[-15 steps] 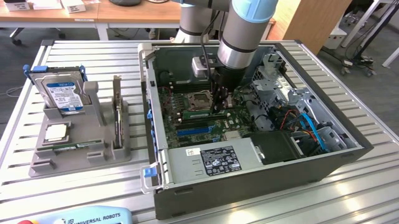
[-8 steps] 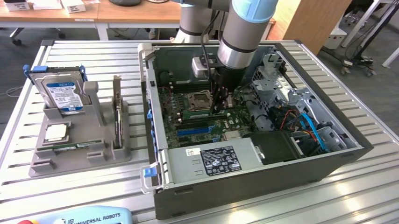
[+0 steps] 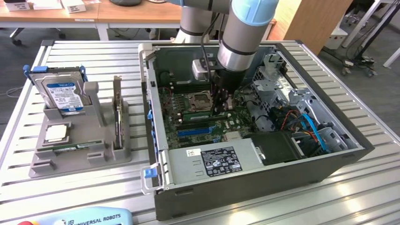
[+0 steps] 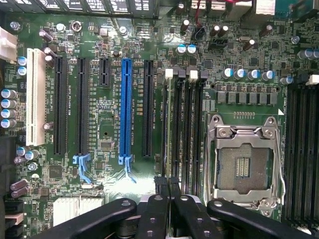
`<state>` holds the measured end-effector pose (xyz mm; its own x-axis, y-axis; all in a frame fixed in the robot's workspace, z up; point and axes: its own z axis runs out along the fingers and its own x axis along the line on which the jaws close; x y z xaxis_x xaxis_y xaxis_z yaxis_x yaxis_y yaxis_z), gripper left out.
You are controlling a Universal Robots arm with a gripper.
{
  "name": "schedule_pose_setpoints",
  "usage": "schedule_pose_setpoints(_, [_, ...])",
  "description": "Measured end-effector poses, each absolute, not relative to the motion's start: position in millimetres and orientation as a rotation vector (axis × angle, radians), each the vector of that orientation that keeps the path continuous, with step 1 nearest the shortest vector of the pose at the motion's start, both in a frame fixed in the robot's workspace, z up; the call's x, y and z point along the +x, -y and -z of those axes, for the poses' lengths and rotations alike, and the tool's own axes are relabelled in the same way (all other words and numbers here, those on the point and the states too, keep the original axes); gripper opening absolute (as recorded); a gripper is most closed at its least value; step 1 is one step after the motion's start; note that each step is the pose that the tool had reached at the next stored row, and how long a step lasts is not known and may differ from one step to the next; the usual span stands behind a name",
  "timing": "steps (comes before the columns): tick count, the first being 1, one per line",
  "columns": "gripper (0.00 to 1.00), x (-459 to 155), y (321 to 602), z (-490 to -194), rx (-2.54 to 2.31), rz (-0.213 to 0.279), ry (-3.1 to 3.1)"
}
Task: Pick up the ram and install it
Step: 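Insert the ram into the slot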
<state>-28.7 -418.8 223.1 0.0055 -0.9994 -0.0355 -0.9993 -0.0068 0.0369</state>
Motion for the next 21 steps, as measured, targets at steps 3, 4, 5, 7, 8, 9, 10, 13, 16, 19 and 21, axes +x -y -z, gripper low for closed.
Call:
schedule_pose_setpoints(3, [0.11, -28.7, 418.8, -223.0, 2.227, 0.080, 2.213])
schedule_pose_setpoints(4, [0.11, -28.7, 418.8, -223.0, 2.227, 0.080, 2.213])
schedule_pose_setpoints(5, [0.11, -28.7, 418.8, -222.9, 2.227, 0.080, 2.213])
schedule_pose_setpoints(7, [0.11, -28.7, 418.8, -222.9, 2.227, 0.080, 2.213])
schedule_pose_setpoints(8, [0.11, -28.6, 418.8, -222.8, 2.227, 0.080, 2.213])
schedule_pose_setpoints(9, [0.18, -28.7, 418.8, -222.8, 2.227, 0.080, 2.213])
schedule_pose_setpoints(10, [0.18, -28.7, 418.8, -222.8, 2.227, 0.081, 2.213])
schedule_pose_setpoints(13, [0.25, -28.7, 418.8, -222.9, 2.227, 0.080, 2.213])
schedule_pose_setpoints(16, [0.25, -28.7, 418.9, -223.7, 2.226, 0.080, 2.213])
schedule_pose_setpoints(19, [0.25, -28.7, 418.8, -228.4, 2.227, 0.080, 2.213])
schedule_pose_setpoints(21, [0.25, -28.7, 418.8, -232.6, 2.227, 0.080, 2.213])
